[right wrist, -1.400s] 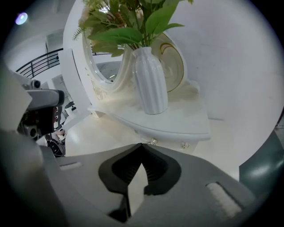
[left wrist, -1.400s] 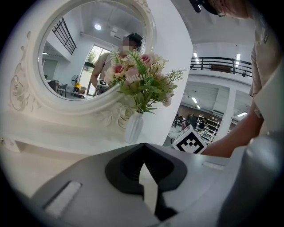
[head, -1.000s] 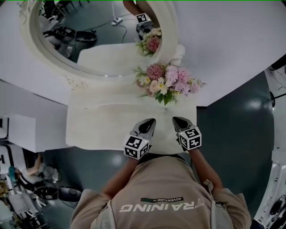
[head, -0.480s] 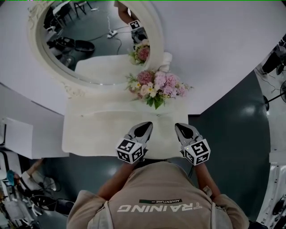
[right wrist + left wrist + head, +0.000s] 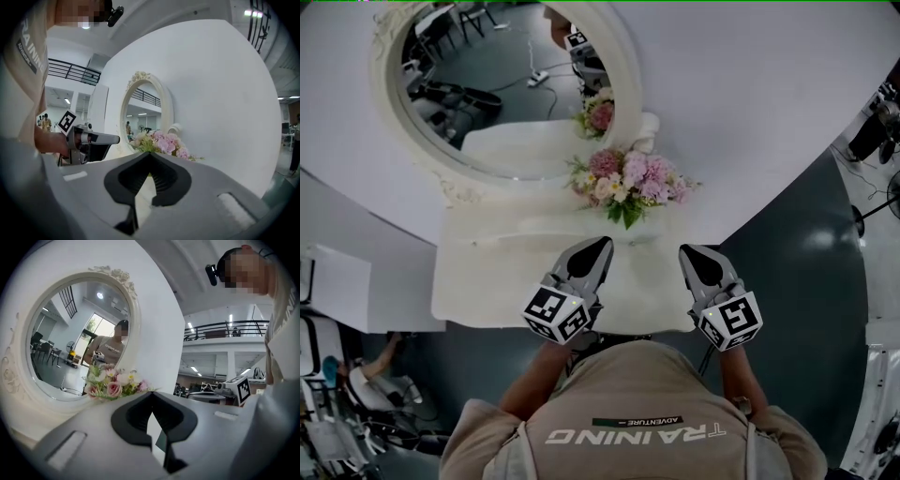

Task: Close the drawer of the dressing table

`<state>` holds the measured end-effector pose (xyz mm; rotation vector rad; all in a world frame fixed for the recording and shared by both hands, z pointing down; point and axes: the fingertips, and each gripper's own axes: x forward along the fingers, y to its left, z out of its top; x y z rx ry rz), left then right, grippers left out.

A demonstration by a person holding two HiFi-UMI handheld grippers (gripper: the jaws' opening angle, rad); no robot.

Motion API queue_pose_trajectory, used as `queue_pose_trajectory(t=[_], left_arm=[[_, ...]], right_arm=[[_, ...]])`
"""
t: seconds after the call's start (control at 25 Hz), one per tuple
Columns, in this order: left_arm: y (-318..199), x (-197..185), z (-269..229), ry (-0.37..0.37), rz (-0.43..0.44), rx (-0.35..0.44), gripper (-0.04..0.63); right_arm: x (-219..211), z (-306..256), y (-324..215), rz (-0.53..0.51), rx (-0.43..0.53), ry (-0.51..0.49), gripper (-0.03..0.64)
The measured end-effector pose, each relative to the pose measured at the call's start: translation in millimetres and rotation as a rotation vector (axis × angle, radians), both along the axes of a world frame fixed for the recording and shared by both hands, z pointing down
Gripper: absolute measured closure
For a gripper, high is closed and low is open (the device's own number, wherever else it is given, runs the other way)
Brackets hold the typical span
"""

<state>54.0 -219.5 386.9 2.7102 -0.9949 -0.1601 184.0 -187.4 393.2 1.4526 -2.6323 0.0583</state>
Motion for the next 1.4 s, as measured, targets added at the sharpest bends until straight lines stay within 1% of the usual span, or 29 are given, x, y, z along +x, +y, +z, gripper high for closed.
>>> queue_pose_trajectory(t=[0.12,0.24,0.4,0.52,0.64,0.84,1.4], left_arm=[[0.3,-5.8,-18.3,-0.003,-0.017,0.037,0.577],[1.7,-10.7,-26.6,-0.047,-0.029,0.077,0.577],[3.6,-14.1,-39.8,-0.125,-0.041,0.149,0.577],[1.0,-14.0,-50.6,-0.145,-0.049,0.183,0.577],[-0.6,-12.6,-53.5,-0.138,-0.041,0.181,0.577],[2.4,-7.9,-47.5,-0.146,-0.029,0.172,0.577],[-0.1,-4.9,-25.3,-0.153,-0.016,0.133,0.577]], right_arm=[[-0.4,-22.8,0.2,0.004,0.063,-0.007,0.615],[-3.3,-38.9,-0.8,0.004,0.11,-0.01,0.615],[-3.4,-54.5,-1.8,0.012,0.162,-0.013,0.615],[-6.5,-63.6,-0.6,0.003,0.2,-0.006,0.615],[-13.8,-67.0,0.4,-0.002,0.216,0.007,0.615],[-14.6,-65.5,-0.1,0.012,0.187,-0.043,0.615],[-21.3,-56.2,-3.7,0.011,0.176,-0.017,0.615]])
